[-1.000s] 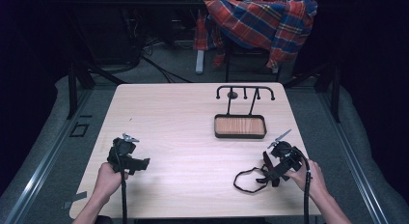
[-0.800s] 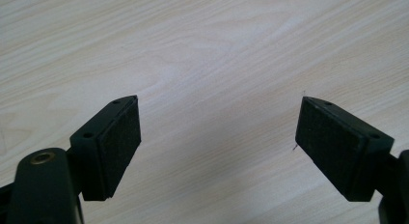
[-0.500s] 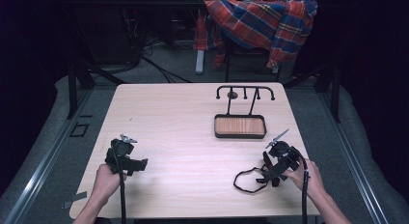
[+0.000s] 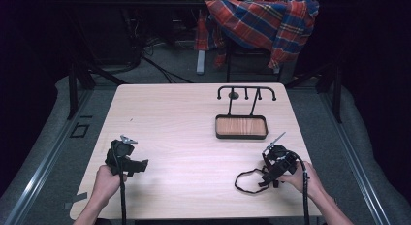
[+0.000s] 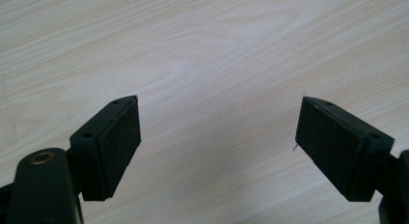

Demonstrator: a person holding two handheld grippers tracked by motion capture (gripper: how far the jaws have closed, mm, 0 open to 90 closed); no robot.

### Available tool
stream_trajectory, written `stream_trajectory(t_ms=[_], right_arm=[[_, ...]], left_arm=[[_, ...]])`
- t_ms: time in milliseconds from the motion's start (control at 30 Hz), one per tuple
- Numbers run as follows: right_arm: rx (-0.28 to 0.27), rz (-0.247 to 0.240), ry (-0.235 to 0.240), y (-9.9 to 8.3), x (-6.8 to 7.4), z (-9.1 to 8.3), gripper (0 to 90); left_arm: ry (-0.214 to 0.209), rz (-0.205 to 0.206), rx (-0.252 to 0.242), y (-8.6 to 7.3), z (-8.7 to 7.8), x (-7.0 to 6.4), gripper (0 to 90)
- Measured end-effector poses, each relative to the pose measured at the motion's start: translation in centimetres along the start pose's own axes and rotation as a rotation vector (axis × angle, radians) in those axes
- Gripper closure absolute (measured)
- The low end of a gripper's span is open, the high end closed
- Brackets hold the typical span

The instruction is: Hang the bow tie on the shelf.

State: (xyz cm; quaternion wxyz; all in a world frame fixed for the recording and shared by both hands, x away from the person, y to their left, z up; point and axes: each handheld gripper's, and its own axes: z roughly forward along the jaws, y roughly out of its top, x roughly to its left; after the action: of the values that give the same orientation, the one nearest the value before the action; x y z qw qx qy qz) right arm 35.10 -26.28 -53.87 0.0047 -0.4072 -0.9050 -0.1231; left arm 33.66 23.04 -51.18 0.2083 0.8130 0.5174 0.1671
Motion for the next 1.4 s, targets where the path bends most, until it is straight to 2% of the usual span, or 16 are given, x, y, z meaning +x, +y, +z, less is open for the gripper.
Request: stream_trajectory(t_ms=[67,100,133,167,233,267,433,500,567,600,700,733,800,833,1100,1400], right_arm=[[0.015,0.000,-0.010,0.1,0.1,0.1,42.9],[-0.002,0.017,-0.006,0.0,0.2,0.3,45.4],[0.038,-0.012,-0.012,0.2,0.1,0.1,49.7],[0.023,0.004,-0.020,0.0,0.3,0.2,52.7],[0.036,-0.013,-0.034,0.0,0.3,0.0,61.2],[0.023,-0.003,-0.028,-0.1,0.4,0.1,63.8],[0.062,-0.030,-0.043,0.2,0.5,0.1,71.7],[0.053,-0.015,-0.049,0.1,0.7,0.2,74.4],[0.077,-0.051,-0.068,0.2,0.6,-0.3,75.4],[0.029,-0.019,-0.070,0.0,0.9,-0.2,75.6],[-0.023,-0.001,-0.074,0.1,1.0,-0.7,76.0],[-0.015,-0.017,-0.093,0.1,0.9,-1.0,76.1],[-0.033,-0.018,-0.096,0.2,0.8,-1.4,76.1],[-0.058,-0.004,-0.099,0.2,0.9,-1.5,76.1],[-0.175,-0.004,-0.142,-0.1,1.0,-4.1,76.2],[-0.251,-0.014,-0.186,0.1,1.4,-5.6,76.1]], left_arm=[[0.007,0.000,0.002,0.0,0.1,0.0,16.3],[0.006,0.001,0.002,0.0,0.1,0.0,16.3],[0.005,0.002,-0.001,0.0,0.0,0.0,16.3],[0.002,0.004,-0.001,0.0,-0.1,-0.1,16.3],[0.000,0.009,-0.010,0.0,-0.2,-0.2,16.3],[-0.004,0.011,-0.015,0.0,-0.2,-0.2,16.2],[0.001,0.010,-0.007,0.0,0.0,-0.2,16.3],[0.002,0.009,-0.004,0.0,0.0,-0.2,16.3],[0.001,0.010,-0.011,0.0,-0.1,-0.3,16.3],[-0.001,0.009,-0.014,0.0,-0.2,-0.3,16.3],[0.001,0.012,-0.010,0.0,-0.1,-0.2,16.3],[0.000,0.008,-0.007,0.0,-0.1,-0.1,16.3],[0.004,0.012,-0.003,0.0,0.0,-0.1,16.3],[0.005,0.012,-0.004,0.0,-0.1,-0.1,16.3],[0.003,0.014,-0.005,0.0,0.0,-0.1,16.3],[0.001,0.014,-0.008,0.0,-0.1,-0.3,16.3]])
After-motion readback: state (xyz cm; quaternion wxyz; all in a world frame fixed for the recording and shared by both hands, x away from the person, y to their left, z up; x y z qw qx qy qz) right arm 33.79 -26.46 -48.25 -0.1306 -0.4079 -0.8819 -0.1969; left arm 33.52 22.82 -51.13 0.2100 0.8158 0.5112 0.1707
